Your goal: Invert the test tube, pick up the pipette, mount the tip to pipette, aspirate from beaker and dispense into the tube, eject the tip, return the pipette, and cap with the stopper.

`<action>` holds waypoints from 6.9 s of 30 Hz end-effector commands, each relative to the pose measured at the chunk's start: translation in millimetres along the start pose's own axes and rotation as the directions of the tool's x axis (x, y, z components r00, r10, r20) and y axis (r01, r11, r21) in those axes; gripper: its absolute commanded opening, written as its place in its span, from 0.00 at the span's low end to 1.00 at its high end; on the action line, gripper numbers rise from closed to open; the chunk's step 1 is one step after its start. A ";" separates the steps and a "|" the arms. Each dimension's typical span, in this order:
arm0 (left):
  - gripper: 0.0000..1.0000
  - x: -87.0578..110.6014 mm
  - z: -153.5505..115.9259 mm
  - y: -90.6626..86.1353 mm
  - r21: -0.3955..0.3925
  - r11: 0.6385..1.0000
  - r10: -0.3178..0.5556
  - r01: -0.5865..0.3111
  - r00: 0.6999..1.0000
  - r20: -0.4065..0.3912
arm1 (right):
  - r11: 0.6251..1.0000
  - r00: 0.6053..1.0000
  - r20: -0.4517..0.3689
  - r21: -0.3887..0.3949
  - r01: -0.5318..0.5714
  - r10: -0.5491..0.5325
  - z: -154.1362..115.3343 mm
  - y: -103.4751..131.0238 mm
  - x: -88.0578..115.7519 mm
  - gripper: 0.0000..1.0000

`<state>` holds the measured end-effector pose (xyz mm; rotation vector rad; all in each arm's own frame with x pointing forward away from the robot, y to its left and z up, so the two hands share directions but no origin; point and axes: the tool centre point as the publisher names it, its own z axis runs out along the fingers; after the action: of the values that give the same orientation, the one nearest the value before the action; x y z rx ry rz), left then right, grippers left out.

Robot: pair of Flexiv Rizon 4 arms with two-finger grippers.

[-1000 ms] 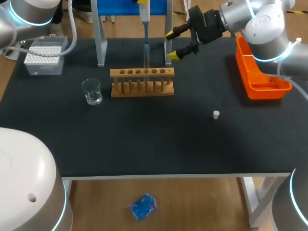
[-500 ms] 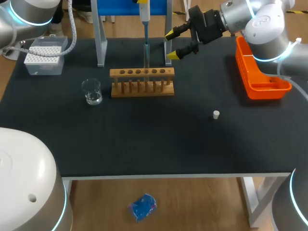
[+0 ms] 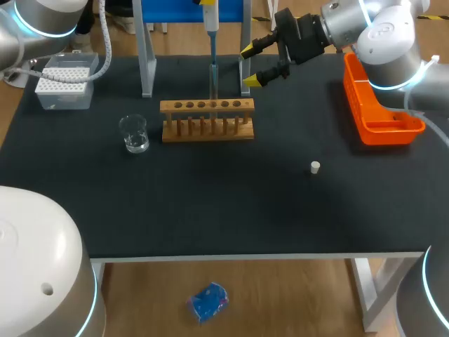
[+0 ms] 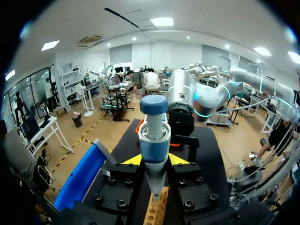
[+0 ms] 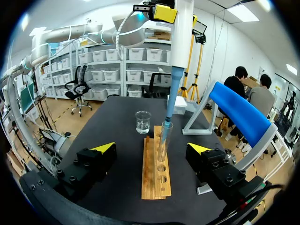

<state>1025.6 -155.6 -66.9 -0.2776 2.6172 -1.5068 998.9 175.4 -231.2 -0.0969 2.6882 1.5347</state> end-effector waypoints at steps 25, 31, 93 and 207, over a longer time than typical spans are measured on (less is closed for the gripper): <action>0.00 13.9 4.8 5.2 0.004 1.000 0.023 -0.023 0.999 0.034 | 1.000 1.000 0.000 0.000 0.001 -0.001 -0.4 -0.4 0.2 1.00; 0.00 15.2 4.2 5.9 -0.001 1.000 0.025 -0.025 0.999 0.043 | 1.000 1.000 0.000 0.000 0.001 -0.001 -0.4 -0.4 0.2 1.00; 0.00 5.7 6.2 11.8 0.001 1.000 0.031 -0.031 0.997 0.065 | 1.000 1.000 0.000 0.000 0.001 -0.001 -0.4 -0.4 0.2 1.00; 0.00 8.7 7.3 15.5 -0.002 1.000 0.023 -0.023 0.997 0.067 | 0.984 0.976 0.160 0.123 0.130 -0.149 -93.2 110.4 -39.1 1.00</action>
<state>1017.8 -156.2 -84.5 -0.2901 2.5621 -1.4646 1029.6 154.4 -88.6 -0.1409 2.5639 1.2917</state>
